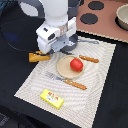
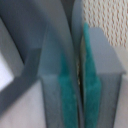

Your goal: Interact with the objects in diverse but meaningful ways.

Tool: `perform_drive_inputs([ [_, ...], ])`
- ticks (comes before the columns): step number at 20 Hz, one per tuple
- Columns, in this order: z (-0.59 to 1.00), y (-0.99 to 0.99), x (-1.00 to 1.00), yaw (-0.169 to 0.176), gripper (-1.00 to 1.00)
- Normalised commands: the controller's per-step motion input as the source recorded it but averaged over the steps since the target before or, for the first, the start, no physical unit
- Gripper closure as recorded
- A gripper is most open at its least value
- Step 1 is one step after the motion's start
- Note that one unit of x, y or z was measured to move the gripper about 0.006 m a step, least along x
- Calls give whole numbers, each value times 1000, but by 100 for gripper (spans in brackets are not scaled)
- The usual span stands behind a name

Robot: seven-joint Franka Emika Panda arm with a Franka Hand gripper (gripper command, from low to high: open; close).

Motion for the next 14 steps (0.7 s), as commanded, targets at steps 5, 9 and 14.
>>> perform_drive_inputs([
  [5, -26, 238, 491, 5, 100],
  [9, 164, 526, 444, 47, 100],
  [14, 246, 585, 201, 86, 100],
])
